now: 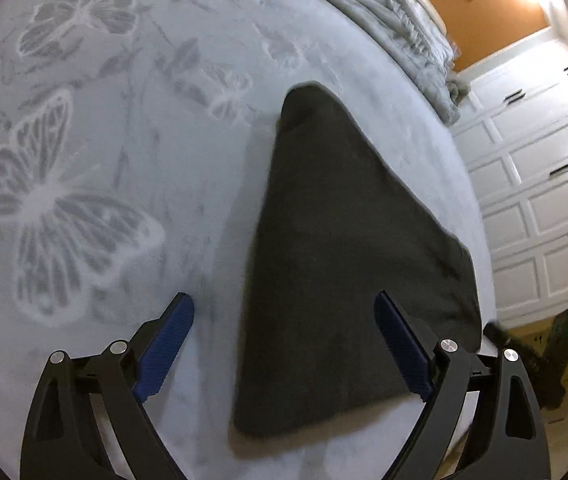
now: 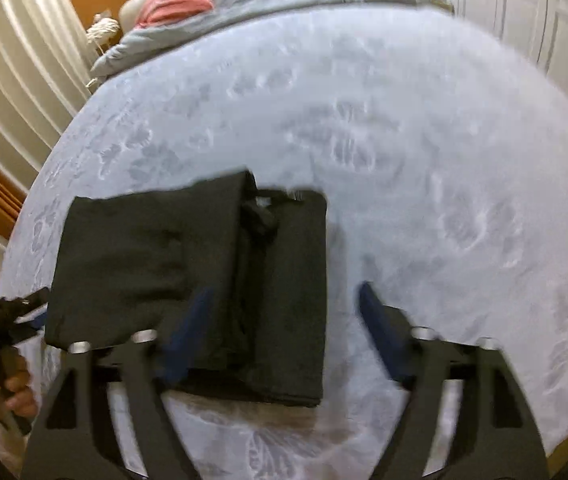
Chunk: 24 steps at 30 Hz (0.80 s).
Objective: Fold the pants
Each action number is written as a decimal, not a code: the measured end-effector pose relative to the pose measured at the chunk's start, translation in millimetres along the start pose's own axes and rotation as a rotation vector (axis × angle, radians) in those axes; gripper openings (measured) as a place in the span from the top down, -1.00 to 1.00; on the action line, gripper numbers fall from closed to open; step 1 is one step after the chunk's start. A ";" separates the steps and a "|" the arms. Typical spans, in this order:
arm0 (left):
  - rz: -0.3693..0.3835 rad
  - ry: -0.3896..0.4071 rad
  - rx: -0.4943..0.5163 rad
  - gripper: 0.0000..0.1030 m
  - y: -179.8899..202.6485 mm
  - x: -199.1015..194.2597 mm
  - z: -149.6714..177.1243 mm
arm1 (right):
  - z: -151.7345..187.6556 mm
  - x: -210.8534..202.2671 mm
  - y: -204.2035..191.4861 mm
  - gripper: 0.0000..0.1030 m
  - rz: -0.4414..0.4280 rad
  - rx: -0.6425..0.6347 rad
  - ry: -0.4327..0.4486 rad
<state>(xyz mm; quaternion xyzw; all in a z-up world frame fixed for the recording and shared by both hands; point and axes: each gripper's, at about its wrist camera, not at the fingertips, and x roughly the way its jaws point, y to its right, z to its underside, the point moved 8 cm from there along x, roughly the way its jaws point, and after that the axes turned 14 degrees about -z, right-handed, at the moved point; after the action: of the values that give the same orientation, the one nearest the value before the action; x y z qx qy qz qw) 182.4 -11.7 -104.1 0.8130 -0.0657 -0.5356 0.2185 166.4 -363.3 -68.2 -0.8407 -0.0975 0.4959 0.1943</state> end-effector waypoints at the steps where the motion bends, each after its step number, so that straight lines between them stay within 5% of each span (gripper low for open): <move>1: 0.014 0.026 0.017 -0.77 3.6 -2.9 -0.6 | 5.8 12.6 1.5 -0.65 -0.041 0.024 -0.039; 2: 0.036 0.008 0.038 -0.73 7.7 0.0 1.2 | 11.0 24.2 -0.2 -0.64 -0.096 0.047 -0.071; 3: 0.078 -0.024 0.073 -0.62 14.3 3.4 4.4 | 14.6 31.5 -2.0 -0.33 -0.139 0.067 -0.085; 4: 0.112 -0.053 0.111 0.22 20.6 6.4 8.0 | 16.1 38.8 -6.8 -0.19 -0.134 0.057 -0.092; 6: 0.090 -0.091 0.119 0.72 18.4 11.8 8.1 | 11.2 35.0 -21.5 0.32 -0.102 -0.002 -0.077; 7: 0.114 -0.086 0.102 0.81 16.9 8.1 4.8 | 5.5 24.7 -34.2 0.40 -0.111 -0.028 -0.044; 11: 0.225 -0.003 0.087 0.87 20.1 -61.6 -17.7 | -3.9 -45.9 -99.1 0.77 -0.356 -0.100 0.120; 13: 0.204 0.065 0.137 0.86 12.0 -101.3 -18.7 | 9.4 -52.5 -109.2 0.75 -0.365 -0.133 0.103; 14: 0.157 0.081 0.147 0.81 -1.3 -111.7 -16.6 | 19.4 -43.6 -105.1 0.57 -0.310 -0.151 0.060; 15: 0.078 0.089 0.149 0.69 -17.3 -113.8 -13.1 | 27.3 -32.6 -93.4 0.05 -0.191 -0.165 0.024; 16: -0.037 0.084 0.152 0.67 -37.1 -108.5 -9.7 | 34.6 -21.0 -69.6 -0.24 0.031 -0.178 -0.002; 17: -0.171 0.081 0.133 0.58 -59.3 -100.9 -8.8 | 37.0 -16.8 -60.1 -0.33 0.130 -0.185 -0.009; 18: -0.211 0.081 0.112 0.54 -69.3 -98.2 -9.4 | 39.3 -14.8 -55.9 -0.33 0.176 -0.193 -0.016; 21: -0.153 0.070 0.057 0.18 -81.7 -104.4 -4.9 | 42.7 -19.4 -95.2 -0.32 -0.126 -0.142 0.018; 24: -0.135 0.133 0.061 -0.11 -74.6 -118.3 -3.9 | 48.2 -3.0 -125.8 -0.30 -0.183 -0.183 -0.011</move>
<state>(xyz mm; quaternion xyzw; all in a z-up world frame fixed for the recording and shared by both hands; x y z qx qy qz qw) 127.0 96.6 -34.9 0.8557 -0.0126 -0.4915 0.1611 126.5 -239.3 -33.4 -0.8399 -0.2197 0.4696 0.1605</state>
